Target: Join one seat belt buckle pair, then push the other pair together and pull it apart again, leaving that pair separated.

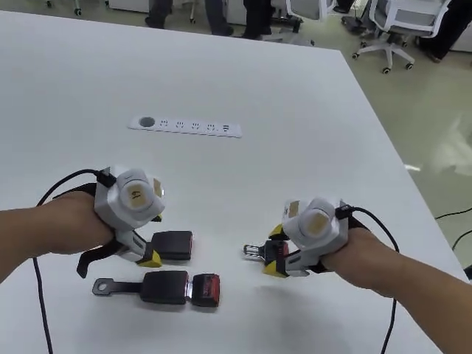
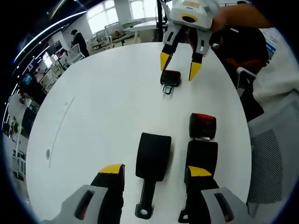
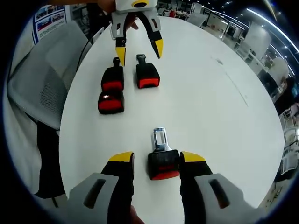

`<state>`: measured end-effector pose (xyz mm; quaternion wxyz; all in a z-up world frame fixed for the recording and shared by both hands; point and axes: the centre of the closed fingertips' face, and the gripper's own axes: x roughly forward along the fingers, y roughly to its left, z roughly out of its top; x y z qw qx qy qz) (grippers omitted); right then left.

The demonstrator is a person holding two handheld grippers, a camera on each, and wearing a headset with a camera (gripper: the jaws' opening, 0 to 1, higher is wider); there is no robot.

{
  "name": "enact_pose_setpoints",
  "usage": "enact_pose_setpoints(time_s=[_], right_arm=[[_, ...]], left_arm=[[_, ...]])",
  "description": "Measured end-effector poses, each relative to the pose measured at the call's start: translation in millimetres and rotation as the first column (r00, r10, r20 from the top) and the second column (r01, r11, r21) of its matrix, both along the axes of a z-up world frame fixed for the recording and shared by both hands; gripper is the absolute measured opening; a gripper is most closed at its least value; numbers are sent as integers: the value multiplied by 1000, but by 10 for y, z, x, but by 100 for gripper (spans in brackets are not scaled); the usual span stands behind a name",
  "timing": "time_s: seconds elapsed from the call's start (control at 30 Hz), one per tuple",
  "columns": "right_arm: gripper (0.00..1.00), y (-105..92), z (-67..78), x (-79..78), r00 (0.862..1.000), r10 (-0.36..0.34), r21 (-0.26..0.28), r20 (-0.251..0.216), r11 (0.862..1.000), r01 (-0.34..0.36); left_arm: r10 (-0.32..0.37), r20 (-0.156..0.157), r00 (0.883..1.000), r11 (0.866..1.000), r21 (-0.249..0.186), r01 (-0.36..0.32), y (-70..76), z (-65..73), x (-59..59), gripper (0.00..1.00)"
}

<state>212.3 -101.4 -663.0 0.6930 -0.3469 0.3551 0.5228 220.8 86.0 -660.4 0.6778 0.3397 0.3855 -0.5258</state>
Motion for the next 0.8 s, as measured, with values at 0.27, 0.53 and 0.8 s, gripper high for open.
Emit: enact_pose_setpoints(time_s=[0.27,0.53,0.8], right_arm=[[37,-110,-122,107,999,0,-32,-34,999,-1],[33,-112,-217,60,997,27,-62,-78,998,-32],[33,-98,-261,60,993,32,-50,-113,998,-38]], left_arm=[[-38,-40,998,999,15,39,-52,-137,71,49],[-79,-72,994,995,51,83,-69,-281,100,44],[-94,-96,991,994,50,99,-67,-309,92,40]])
